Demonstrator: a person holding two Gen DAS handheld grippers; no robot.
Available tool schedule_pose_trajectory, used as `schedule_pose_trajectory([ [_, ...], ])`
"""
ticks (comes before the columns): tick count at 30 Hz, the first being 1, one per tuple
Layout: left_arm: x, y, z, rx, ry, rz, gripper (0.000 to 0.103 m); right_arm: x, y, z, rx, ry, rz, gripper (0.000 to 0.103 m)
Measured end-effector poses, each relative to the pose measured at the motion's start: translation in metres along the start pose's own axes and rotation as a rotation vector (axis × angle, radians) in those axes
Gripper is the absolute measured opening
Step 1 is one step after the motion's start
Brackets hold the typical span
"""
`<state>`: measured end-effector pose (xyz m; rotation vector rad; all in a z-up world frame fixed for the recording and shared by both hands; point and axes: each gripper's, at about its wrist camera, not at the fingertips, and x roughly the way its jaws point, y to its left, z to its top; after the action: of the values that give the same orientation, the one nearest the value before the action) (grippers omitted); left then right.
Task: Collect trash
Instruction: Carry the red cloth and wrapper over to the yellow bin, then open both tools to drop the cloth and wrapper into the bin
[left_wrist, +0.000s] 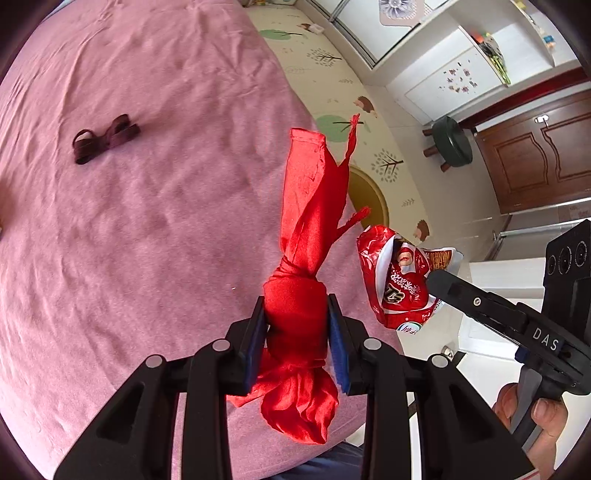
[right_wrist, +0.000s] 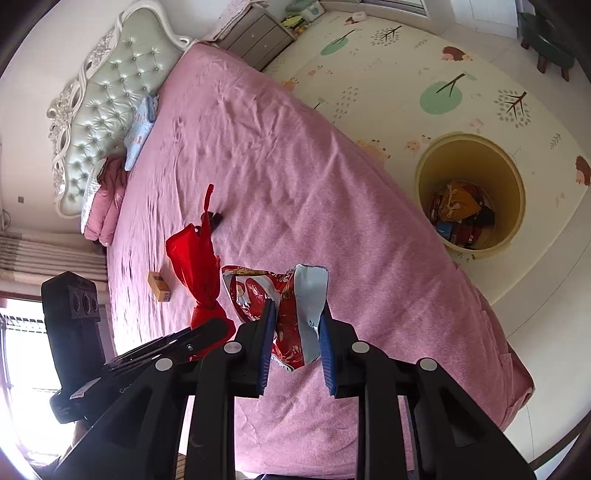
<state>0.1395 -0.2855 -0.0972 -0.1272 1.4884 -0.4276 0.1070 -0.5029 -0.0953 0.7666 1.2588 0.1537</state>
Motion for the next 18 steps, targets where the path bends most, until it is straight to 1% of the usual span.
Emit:
schedule_pose_trajectory([
  [6, 0.028, -0.053, 0.017, 0.099, 0.045, -0.007, 0.032, -0.027, -0.048, 0.015, 0.093, -0.071, -0.012, 0.023],
  [11, 0.054, -0.092, 0.032, 0.171, 0.081, -0.004, 0.032, -0.042, -0.088, 0.028, 0.16, -0.119, -0.02, 0.023],
  [18, 0.094, -0.133, 0.059, 0.232, 0.13, -0.005, 0.032, -0.054, -0.137, 0.048, 0.234, -0.167, -0.035, 0.023],
])
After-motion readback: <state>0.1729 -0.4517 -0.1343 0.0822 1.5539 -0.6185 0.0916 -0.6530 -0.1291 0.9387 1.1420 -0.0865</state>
